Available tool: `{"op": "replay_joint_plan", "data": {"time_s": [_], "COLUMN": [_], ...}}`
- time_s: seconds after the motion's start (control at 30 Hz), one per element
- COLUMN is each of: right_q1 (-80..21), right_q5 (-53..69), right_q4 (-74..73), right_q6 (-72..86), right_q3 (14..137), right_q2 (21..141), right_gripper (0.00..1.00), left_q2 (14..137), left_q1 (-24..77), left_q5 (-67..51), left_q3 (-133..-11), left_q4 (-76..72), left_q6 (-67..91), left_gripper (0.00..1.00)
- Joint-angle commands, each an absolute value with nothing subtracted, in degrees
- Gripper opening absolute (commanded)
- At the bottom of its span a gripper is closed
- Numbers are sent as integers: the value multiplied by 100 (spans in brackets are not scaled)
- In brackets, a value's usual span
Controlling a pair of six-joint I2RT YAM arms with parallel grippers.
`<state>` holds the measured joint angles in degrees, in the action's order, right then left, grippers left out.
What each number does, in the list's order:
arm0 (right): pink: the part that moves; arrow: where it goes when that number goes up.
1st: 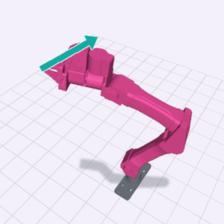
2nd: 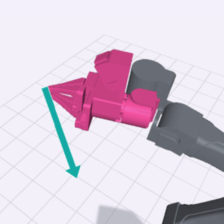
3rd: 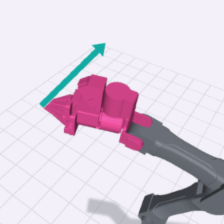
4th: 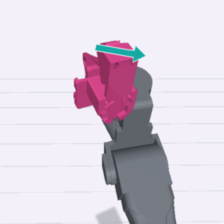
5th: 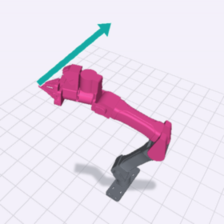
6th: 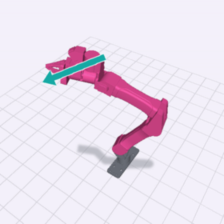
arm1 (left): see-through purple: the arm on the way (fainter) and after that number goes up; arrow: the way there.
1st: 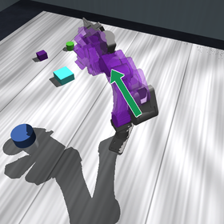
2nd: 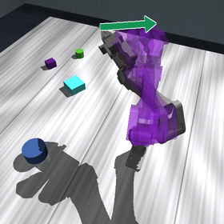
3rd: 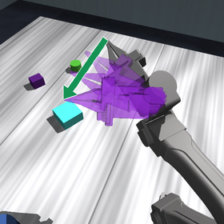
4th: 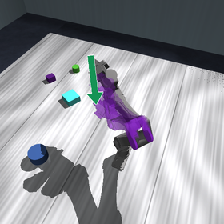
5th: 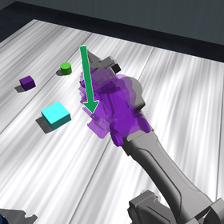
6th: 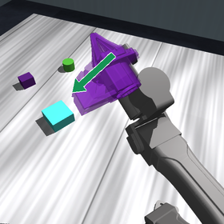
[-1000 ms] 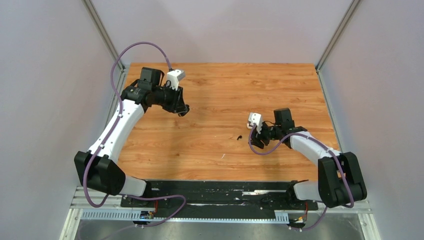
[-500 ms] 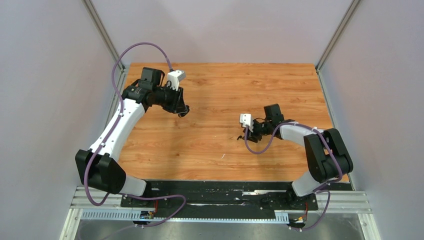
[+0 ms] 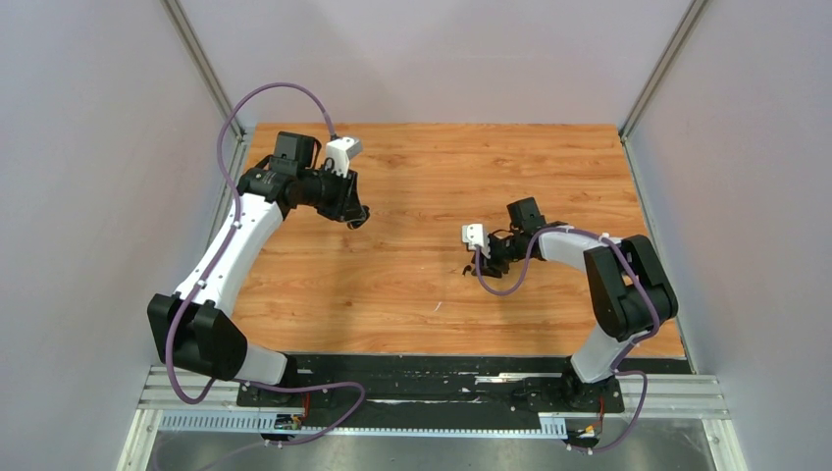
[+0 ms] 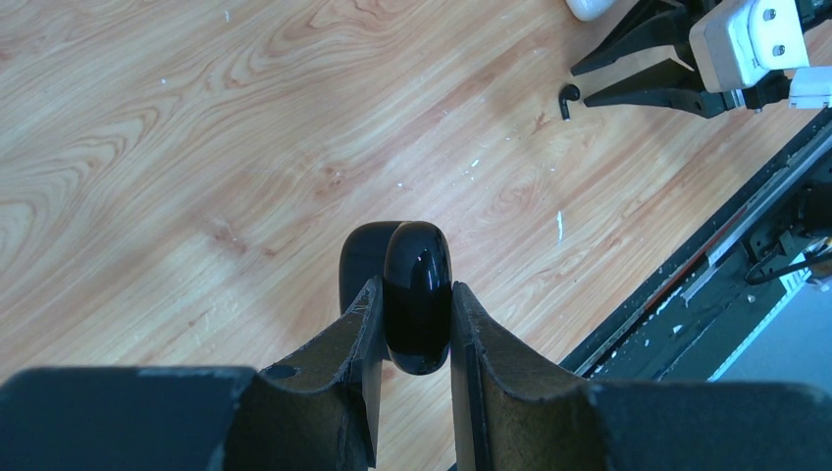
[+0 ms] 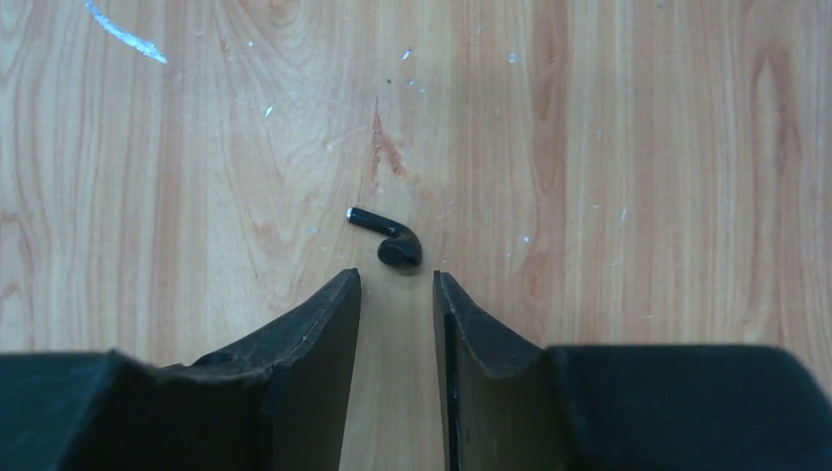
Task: Insert the wireless bluetooth earbuds into the charging case
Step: Adjust the right earbud at the center of the board, then pick up the right earbud from the center of the board.
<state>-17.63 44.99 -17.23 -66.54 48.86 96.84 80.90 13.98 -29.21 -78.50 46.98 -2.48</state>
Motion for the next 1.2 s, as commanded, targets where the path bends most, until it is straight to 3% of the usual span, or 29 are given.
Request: {"op": "replay_joint_plan", "data": {"time_s": [0.0,0.37,0.6,1.03,1.17], "right_q1": [-1798,-1807,-1847,-2027,-2074], "right_q5": [4740,4746,4652,4428,4382], "right_q4": [-2174,-2239,-3021,-3539,-3560], "right_q6": [-6993,-7051,-7800,-7932,-7920], "right_q3": [5128,5473,5855,6126,6102], "right_q2": [9747,10146,10502,10760,10739], "right_gripper": [35,39,39,30,19], "left_q2": [8003,8038,7991,7881,7849], "left_q1": [1349,1345,1340,1328,1327], "left_q5": [-2922,-2979,-2958,-2966,-2968], "left_q3": [-8003,-7959,-7923,-7786,-7751], "left_q4": [4611,4533,4529,4471,4441], "left_q6": [-364,-302,-320,-301,-292], "left_gripper": [0,0,0,0,0]}}
